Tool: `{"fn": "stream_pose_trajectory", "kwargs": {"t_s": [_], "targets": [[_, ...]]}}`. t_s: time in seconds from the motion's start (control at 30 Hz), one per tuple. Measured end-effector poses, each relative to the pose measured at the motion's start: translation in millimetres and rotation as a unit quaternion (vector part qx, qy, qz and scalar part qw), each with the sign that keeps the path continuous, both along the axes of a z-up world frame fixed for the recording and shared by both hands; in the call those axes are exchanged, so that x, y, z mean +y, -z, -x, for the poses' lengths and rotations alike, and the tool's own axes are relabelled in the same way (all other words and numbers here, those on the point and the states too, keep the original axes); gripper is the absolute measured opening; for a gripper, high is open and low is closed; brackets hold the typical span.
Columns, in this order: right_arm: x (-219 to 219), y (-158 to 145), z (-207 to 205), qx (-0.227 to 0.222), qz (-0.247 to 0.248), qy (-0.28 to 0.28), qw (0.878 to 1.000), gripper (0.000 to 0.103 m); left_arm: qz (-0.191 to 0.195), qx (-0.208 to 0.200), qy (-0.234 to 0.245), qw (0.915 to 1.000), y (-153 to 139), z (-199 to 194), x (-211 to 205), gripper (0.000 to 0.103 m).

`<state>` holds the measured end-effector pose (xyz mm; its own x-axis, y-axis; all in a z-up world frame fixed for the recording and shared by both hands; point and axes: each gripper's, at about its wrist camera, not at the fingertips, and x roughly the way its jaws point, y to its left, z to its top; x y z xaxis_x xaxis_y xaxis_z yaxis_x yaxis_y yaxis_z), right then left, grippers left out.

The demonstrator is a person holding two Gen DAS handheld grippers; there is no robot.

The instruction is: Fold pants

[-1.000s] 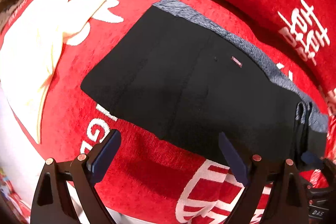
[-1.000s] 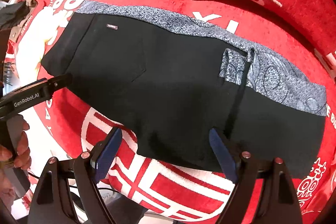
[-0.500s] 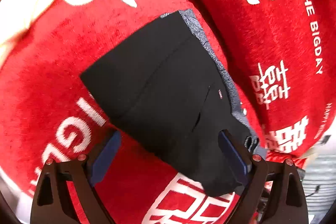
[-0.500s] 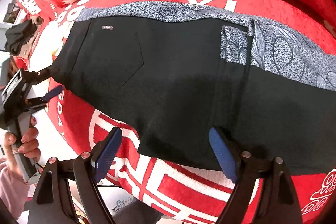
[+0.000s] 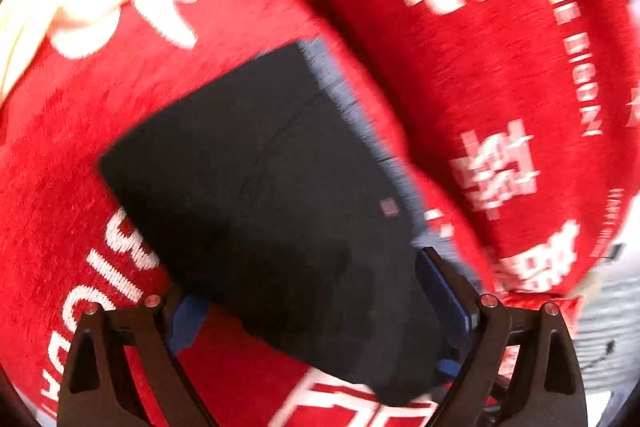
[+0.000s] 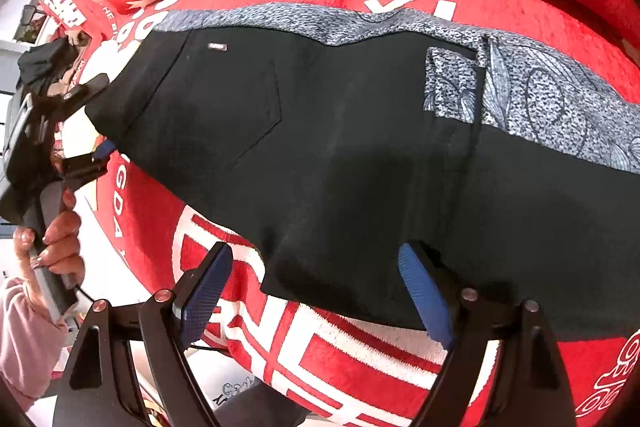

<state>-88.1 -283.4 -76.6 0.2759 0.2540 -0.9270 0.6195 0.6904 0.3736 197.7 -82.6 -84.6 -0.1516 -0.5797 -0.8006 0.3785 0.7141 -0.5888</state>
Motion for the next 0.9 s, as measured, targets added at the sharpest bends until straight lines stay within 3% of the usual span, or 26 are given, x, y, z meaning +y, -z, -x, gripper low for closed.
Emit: {"fn": "stream_pose_trajectory", "kwargs": {"t_s": [0.1, 0.13, 0.17, 0.23, 0.27, 0.3, 0.33, 0.37, 0.43, 0.5, 0.63, 0.77, 0.9], "targets": [[-0.4, -3.1, -4.8, 0.002, -0.005, 0.004, 1.0, 0.088, -0.034, -0.031, -0.008, 0.9989, -2.3, 1.9, -5.3, 0.072], [-2.3, -7.4, -6.2, 0.0, -0.008, 0.006, 1.0, 0.088, -0.073, -0.065, 0.002, 0.9952, -6.2, 5.2, -10.3, 0.048], [-5.3, -11.9, -8.0, -0.001, -0.011, 0.01, 1.0, 0.088, -0.095, -0.085, 0.013, 0.9917, -8.5, 7.9, -13.5, 0.04], [-14.0, -21.8, -11.0, -0.009, -0.018, 0.019, 1.0, 0.088, -0.12, -0.146, 0.047, 0.9808, -19.1, 21.2, -25.2, 0.038], [-21.8, -30.4, -16.6, -0.017, -0.026, 0.026, 0.999, 0.088, -0.133, -0.189, 0.07, 0.9704, -26.9, 31.7, -32.9, 0.036], [-25.0, -35.0, -20.0, -0.021, -0.03, 0.03, 0.999, 0.088, -0.149, -0.246, 0.103, 0.9522, -35.3, 46.8, -41.3, 0.036], [-31.9, -41.8, -27.8, -0.026, -0.036, 0.033, 0.998, 0.088, -0.163, -0.309, 0.14, 0.9267, -43.2, 66.5, -50.6, 0.036], [-40.1, -48.9, -39.1, -0.031, -0.046, 0.033, 0.998, 0.088, -0.167, -0.346, 0.163, 0.9087, -47.7, 80.0, -56.3, 0.036], [-52.5, -58.9, -66.0, -0.039, -0.07, 0.023, 0.997, 0.088, -0.168, -0.398, 0.199, 0.8796, -53.7, 104.4, -63.6, 0.036], [-59.1, -66.3, -103.9, -0.037, -0.093, -0.007, 0.995, 0.09, -0.172, -0.428, 0.22, 0.8594, -54.7, 116.4, -67.7, 0.036], [-41.6, -76.2, -195.0, -0.032, -0.137, -0.1, 0.985, 0.091, -0.184, -0.449, 0.233, 0.8427, -53.2, 121.7, -69.9, 0.036], [1.7, -68.8, -262.6, 0.013, -0.138, -0.194, 0.971, 0.092, -0.188, -0.46, 0.237, 0.8345, -53.7, 129.5, -62.4, 0.036], [25.3, -42.6, -293.0, 0.07, -0.13, -0.229, 0.962, 0.092, -0.189, -0.463, 0.238, 0.8325, -55.0, 132.0, -61.3, 0.036]]}}
